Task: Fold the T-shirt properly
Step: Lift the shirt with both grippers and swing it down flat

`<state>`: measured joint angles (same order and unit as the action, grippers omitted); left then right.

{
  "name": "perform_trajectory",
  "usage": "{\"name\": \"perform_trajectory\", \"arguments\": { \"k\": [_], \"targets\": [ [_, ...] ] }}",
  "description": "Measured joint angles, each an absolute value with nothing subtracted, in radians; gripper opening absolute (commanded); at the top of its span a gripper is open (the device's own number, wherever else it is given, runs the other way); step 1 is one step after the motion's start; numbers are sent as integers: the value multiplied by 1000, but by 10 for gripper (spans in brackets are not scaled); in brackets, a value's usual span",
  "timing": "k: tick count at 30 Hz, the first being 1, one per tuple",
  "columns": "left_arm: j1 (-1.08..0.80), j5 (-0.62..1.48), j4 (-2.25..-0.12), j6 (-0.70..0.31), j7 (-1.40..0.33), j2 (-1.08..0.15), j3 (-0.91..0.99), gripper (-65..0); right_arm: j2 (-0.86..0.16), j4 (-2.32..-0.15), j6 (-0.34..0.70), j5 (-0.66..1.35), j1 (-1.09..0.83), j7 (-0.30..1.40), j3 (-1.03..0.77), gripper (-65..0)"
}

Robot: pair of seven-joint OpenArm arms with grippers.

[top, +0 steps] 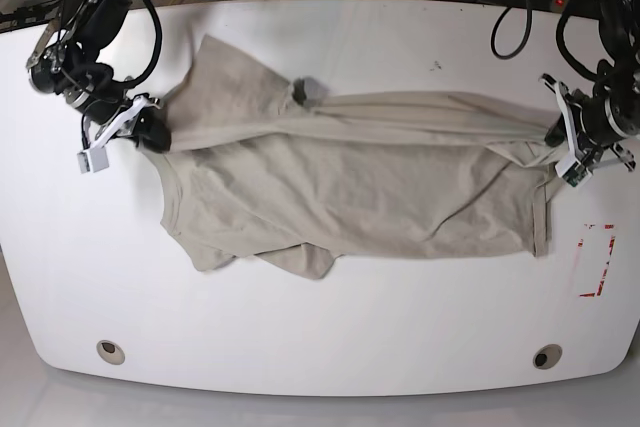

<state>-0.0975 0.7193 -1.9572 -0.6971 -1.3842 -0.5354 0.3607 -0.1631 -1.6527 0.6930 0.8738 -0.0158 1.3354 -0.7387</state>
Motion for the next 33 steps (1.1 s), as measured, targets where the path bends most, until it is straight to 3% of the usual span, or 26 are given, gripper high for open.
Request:
{"name": "perform_trajectory", "arguments": {
  "k": [6, 17, 27, 33],
  "targets": [
    [129, 717, -1958, -697, -1400, -533, 285, -650, -264, -1646, 696, 867, 146, 1336, -707, -650],
    [428, 704, -1956, -697, -1411, -472, 264, -650, -435, -1432, 697, 857, 517, 1344, -496, -650],
    [696, 701, -1957, -697, -1405, -506, 267, -650, -544, -1206, 697, 867, 945, 1344, -258, -650],
    [861, 646, -1957, -697, -1419, -525, 271, -650, -565, -1196, 698, 883, 1155, 1337, -105, -650]
  ]
}}
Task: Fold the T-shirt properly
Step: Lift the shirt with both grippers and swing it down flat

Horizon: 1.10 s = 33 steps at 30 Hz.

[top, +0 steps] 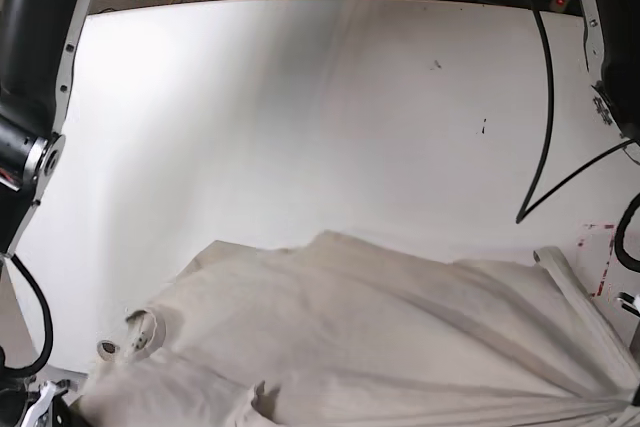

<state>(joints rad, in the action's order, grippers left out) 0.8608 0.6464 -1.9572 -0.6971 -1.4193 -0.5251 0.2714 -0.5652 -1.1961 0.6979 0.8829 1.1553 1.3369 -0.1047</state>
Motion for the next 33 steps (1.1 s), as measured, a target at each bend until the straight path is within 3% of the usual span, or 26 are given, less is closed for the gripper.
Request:
{"name": "perform_trajectory", "arguments": {
  "k": [7, 14, 27, 33],
  "targets": [
    [999, 651, -1947, -697, -1408, -528, 273, -650, -600, -1205, 700, 894, 1279, 1335, -25, -650],
    [884, 657, -1949, -697, -1402, -539, 276, -650, -633, -1203, 700, 886, 1232, 1350, -26, -650],
    [392, 796, -1970, -697, -1406, -523, 343, -650, -653, -1204, 700, 1025, 736, 1359, -289, -650],
    [158, 909, -1988, -697, -1403, -519, 435, -650, -639, -1344, 699, 1018, 493, 1366, -413, -650]
  ]
}}
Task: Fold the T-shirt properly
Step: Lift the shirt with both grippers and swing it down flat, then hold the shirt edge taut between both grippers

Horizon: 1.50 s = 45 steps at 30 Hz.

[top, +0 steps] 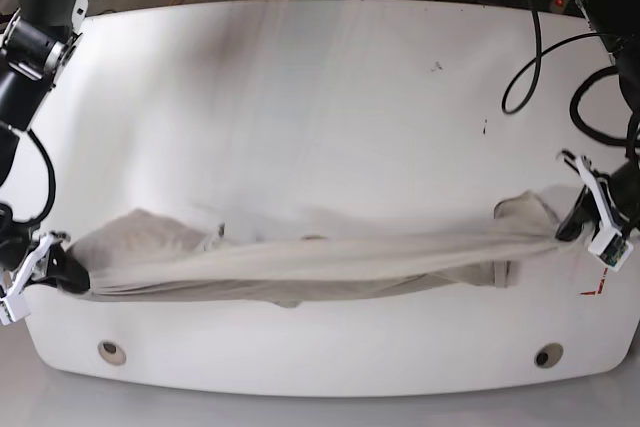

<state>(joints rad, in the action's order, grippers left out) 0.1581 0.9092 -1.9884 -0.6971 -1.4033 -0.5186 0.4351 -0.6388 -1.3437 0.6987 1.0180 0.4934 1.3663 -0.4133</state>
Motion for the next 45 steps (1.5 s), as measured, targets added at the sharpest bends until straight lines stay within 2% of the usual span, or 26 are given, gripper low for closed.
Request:
{"name": "perform_trajectory", "arguments": {
  "k": [9, 22, 30, 36, 45],
  "targets": [
    [-137, 949, -1990, -697, -1406, -519, 537, -650, -548, -1496, 699, 1020, 149, 1366, -574, -650],
    [-441, 932, -1985, -697, -1403, -519, 558, -650, -384, -1700, 697, 1011, -252, 1365, -727, -650],
    [-505, 925, -1983, -697, -1402, -522, 590, -650, -296, -1719, 697, 1000, -361, 1367, -741, -650],
    [-507, 830, -1966, -697, -1398, -521, 587, -650, -274, -1719, 697, 1010, -382, 1362, -741, -650],
    [-526, 816, -1956, -697, -1398, -521, 587, -650, -260, -1718, 697, 1010, -397, 1362, -743, -650]
  ]
}}
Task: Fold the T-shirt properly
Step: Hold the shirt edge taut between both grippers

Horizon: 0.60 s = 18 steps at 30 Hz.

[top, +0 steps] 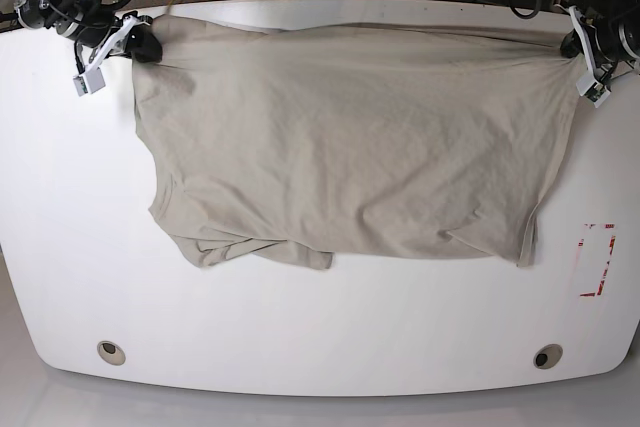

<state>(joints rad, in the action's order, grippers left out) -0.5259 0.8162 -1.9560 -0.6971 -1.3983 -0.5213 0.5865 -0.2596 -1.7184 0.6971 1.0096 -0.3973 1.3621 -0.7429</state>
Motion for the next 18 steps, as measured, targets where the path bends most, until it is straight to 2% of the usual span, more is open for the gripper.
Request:
{"name": "perform_trajectory", "arguments": {
  "k": [18],
  "targets": [
    [-546, 811, -1956, -697, -1395, -522, 587, -650, -244, -1720, 697, 1010, -398, 1362, -746, -650]
  ]
}}
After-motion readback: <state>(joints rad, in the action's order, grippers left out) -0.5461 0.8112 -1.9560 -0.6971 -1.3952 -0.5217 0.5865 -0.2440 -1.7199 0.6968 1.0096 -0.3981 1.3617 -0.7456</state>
